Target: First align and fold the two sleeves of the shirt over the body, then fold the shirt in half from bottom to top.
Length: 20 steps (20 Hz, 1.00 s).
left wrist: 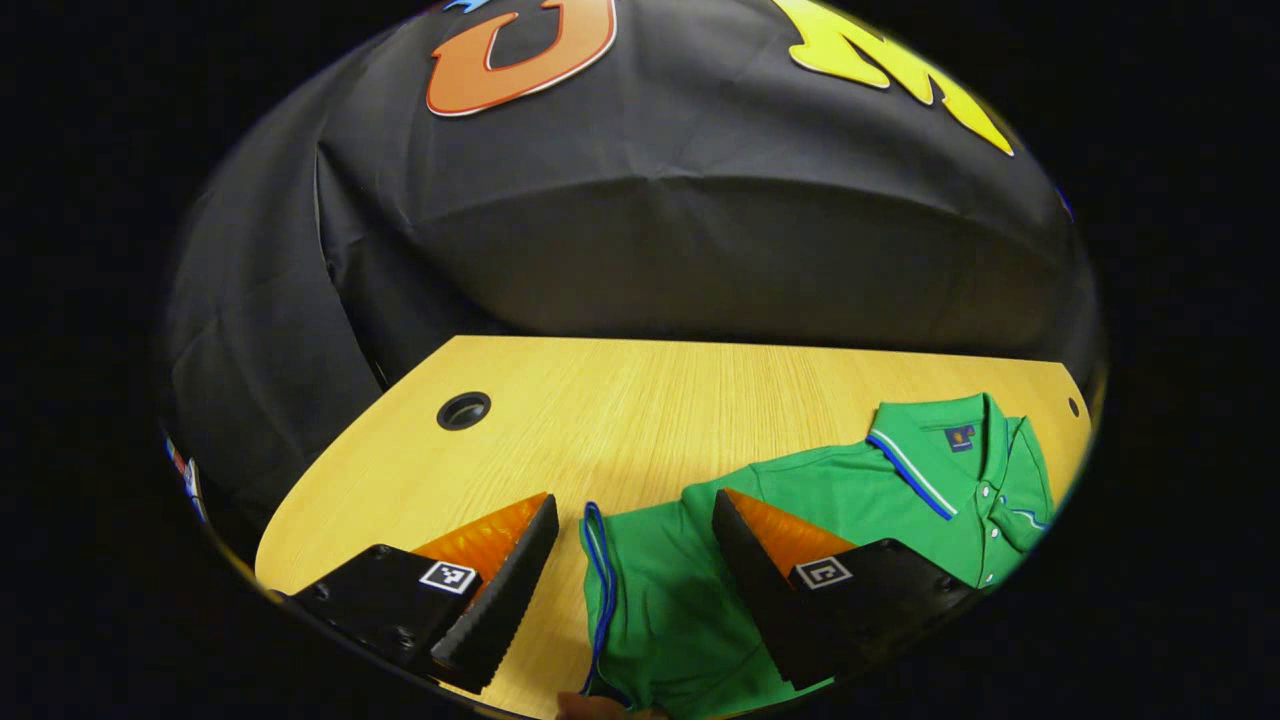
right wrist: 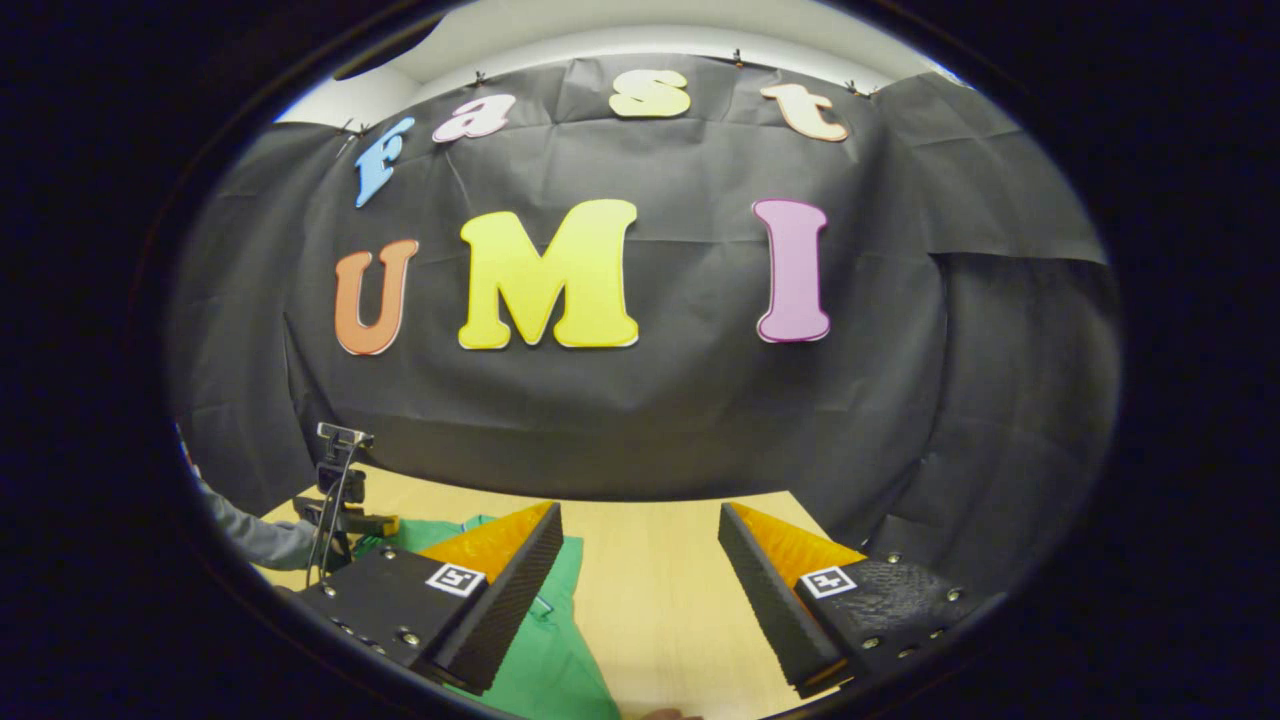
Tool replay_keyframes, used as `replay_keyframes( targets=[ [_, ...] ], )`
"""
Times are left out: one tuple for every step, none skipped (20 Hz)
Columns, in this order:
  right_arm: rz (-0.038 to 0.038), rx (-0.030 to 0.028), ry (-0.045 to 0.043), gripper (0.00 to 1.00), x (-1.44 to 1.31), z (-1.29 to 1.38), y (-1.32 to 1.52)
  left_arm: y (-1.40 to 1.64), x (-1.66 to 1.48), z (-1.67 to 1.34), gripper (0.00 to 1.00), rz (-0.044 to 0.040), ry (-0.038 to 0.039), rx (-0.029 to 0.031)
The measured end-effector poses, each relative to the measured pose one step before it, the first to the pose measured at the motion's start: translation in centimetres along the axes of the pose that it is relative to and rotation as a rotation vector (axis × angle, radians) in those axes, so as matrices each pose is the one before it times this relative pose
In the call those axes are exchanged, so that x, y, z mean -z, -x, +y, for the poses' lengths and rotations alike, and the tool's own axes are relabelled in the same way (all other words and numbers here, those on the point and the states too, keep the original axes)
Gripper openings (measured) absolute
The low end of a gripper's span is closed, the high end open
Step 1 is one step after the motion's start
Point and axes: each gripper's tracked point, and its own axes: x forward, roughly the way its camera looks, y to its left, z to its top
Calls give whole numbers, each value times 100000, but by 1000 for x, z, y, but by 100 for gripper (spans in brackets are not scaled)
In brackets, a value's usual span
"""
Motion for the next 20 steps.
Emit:
replay_keyframes(
  targets=[
    [173,359,-189,99,-90,-215,189,-188,383,84,99,1372,-52,-4],
    [-24,345,249,98,-93,-153,99,-63,197,-11,99,798,330,310],
    [174,76,222,98,12,-56,82,-59,-26,-45,99,-461,813,231],
    [237,-94,118,98,20,77,75,-211,-10,-1,100,-259,125,90],
    [579,-183,61,98,111,-3,3,13,148,26,99,481,-328,651],
    [498,-204,41,98,46,44,43,-18,67,-205,99,218,-593,837],
    [766,-117,6,97,239,36,-55,-42,-125,-416,99,150,-861,1769],
    [657,-275,-171,98,132,95,10,-174,152,-613,90,1222,-1996,2634],
    [479,-278,-272,97,-6,142,-10,-49,-17,-532,81,706,-2207,2387],
    [404,-389,-225,97,37,91,-25,-126,-13,-573,72,740,-1799,2682],
    [239,-343,13,98,37,71,-36,-51,-184,-654,60,192,-326,2548],
    [182,-233,374,99,-36,36,32,-211,-99,342,42,-579,-410,-1307],
    [2,44,475,98,-121,-38,52,117,40,186,24,-359,1395,-765],
    [-244,74,309,98,-219,-91,100,-46,-134,-86,12,-1373,3242,-353],
    [-145,115,279,98,-106,-82,125,117,-36,71,10,-736,3153,-415],
    [-64,222,259,98,-122,-118,119,165,24,78,5,112,1441,-745],
    [-57,86,130,98,-18,-157,53,-19,248,1,3,248,44,-565],
    [253,301,109,98,50,-123,19,5,-42,-67,3,128,-325,-372],
    [319,-94,-323,98,46,-4,68,96,24,-142,3,130,-93,-60],
    [215,162,-355,98,36,-15,51,153,-146,-92,3,6,5,-386]
  ],
)
